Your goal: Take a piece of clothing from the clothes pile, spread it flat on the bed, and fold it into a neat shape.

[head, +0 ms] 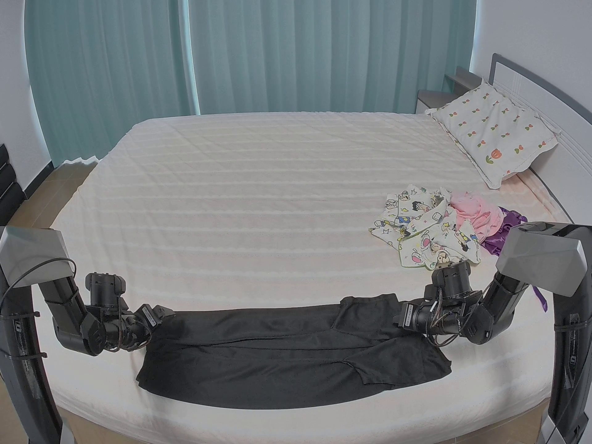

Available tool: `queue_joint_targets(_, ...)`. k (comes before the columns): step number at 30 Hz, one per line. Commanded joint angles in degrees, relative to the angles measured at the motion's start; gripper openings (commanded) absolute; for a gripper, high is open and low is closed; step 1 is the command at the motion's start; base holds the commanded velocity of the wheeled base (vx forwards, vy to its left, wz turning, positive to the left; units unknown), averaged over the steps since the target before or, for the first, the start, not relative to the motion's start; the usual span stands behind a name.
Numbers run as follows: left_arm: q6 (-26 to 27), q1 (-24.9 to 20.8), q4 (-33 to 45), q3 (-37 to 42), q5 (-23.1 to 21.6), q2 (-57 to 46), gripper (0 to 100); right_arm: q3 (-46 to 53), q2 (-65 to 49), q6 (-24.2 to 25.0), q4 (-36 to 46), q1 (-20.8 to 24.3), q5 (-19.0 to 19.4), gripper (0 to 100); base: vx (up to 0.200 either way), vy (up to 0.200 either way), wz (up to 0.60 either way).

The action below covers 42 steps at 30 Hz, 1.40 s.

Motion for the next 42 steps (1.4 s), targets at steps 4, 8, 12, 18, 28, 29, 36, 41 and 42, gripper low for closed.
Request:
queue_joint_targets(4, -0.10, 0.00, -0.03, -0.01, 0.08, 0.07, 100, 4.50, -4.27, -3.27, 3.19, -1.19, 0.41, 0, 0.000, 0.000, 0.00)
queue_joint_targets(8, -0.10, 0.00, -0.03, 0.08, 0.08, 0.07, 100, 5.47, -4.27, -4.59, 3.10, -2.16, 0.67, 0, 0.000, 0.000, 0.00)
queue_joint_targets(12, -0.10, 0.00, -0.03, -0.01, 0.08, 0.07, 100, 6.17, -4.63, -4.85, 3.01, -2.60, 1.29, 100, 0.000, 0.000, 0.00)
queue_joint_targets(18, -0.10, 0.00, -0.03, -0.01, 0.08, 0.07, 100, 5.65, -5.94, -3.44, 2.75, -2.34, 2.87, 100, 0.000, 0.000, 0.00)
queue_joint_targets(28, -0.10, 0.00, -0.03, -0.01, 0.08, 0.07, 100, 4.42, -2.52, -2.74, 0.02, -1.02, 3.22, 100, 0.000, 0.000, 0.00)
queue_joint_targets(29, -0.10, 0.00, -0.03, -0.09, -0.10, 0.07, 100, 4.24, -2.25, -2.65, 0.29, -0.75, 3.13, 0, 0.000, 0.000, 0.00)
queue_joint_targets(36, -0.10, 0.00, -0.03, -0.09, 0.08, 0.07, 100, 3.98, -2.78, -3.27, 5.12, -0.23, 2.96, 0, 0.000, 0.000, 0.00)
queue_joint_targets(41, -0.10, 0.00, -0.03, -0.09, 0.08, 0.07, 100, 5.21, -3.92, -3.36, 5.30, -0.49, 2.43, 0, 0.000, 0.000, 0.00)
queue_joint_targets(42, -0.10, 0.00, -0.03, -0.09, 0.08, 0.07, 100, 5.29, -4.01, -3.36, 5.30, -0.58, 2.43, 0, 0.000, 0.000, 0.00)
